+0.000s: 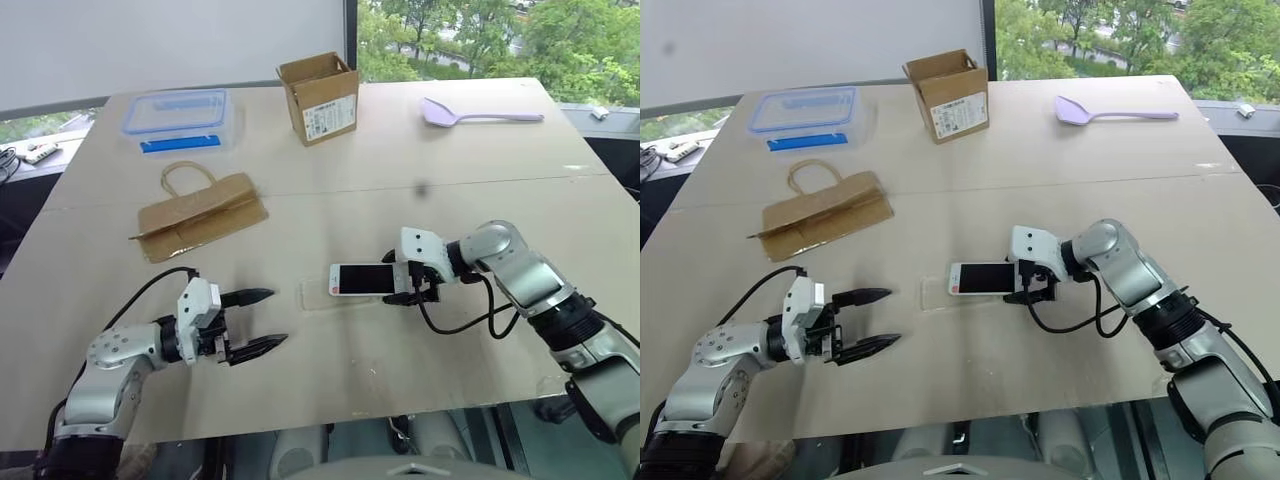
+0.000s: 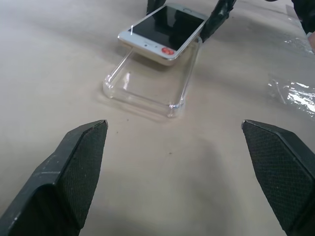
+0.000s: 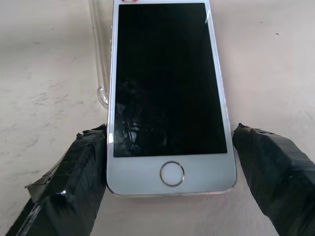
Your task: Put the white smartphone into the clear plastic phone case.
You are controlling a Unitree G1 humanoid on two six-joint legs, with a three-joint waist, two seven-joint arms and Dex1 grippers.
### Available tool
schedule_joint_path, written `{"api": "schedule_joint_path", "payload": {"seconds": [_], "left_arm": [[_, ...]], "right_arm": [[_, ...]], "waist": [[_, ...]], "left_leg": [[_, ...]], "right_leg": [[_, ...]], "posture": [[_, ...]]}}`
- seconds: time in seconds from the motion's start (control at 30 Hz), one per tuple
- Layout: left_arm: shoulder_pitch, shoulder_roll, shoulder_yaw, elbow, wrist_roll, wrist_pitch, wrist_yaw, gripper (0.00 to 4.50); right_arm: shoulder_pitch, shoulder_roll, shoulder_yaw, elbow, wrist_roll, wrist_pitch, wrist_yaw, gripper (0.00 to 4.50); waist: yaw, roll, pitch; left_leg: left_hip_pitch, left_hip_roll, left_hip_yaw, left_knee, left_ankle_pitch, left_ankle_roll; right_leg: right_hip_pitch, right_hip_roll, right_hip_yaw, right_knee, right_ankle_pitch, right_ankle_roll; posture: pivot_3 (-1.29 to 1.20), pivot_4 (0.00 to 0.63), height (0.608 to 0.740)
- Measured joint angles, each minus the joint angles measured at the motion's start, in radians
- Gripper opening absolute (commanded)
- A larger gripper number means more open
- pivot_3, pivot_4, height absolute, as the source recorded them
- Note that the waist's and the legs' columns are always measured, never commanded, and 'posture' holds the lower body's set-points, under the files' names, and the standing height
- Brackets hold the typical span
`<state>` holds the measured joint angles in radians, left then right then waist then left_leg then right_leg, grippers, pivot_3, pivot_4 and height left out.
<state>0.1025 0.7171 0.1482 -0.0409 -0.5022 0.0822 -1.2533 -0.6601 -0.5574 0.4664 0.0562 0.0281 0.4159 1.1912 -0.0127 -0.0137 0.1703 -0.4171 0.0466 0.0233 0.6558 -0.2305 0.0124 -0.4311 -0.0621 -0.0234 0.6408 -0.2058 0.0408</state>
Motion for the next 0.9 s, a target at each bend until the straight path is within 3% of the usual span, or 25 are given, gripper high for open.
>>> {"api": "schedule_joint_path", "payload": {"seconds": [0.1,0.9], "left_arm": [[0.004,0.0,0.0,-0.025,0.0,0.011,0.014,4.5],[-0.021,0.001,-0.001,-0.154,-0.012,0.15,0.085,4.5]], "right_arm": [[-0.003,0.006,0.0,0.002,-0.005,-0.008,0.007,3.01],[-0.056,0.042,0.071,-0.099,-0.099,0.0,0.01,3.01]], "waist": [[0.0,0.0,0.0],[0.0,0.0,0.0]], "left_leg": [[0.0,0.0,0.0,0.0,0.0,0.0],[0.0,0.0,0.0,0.0,0.0,0.0]], "right_leg": [[0.0,0.0,0.0,0.0,0.0,0.0],[0.0,0.0,0.0,0.0,0.0,0.0]], "posture": [[0.0,0.15,0.74],[0.0,0.15,0.74]]}}
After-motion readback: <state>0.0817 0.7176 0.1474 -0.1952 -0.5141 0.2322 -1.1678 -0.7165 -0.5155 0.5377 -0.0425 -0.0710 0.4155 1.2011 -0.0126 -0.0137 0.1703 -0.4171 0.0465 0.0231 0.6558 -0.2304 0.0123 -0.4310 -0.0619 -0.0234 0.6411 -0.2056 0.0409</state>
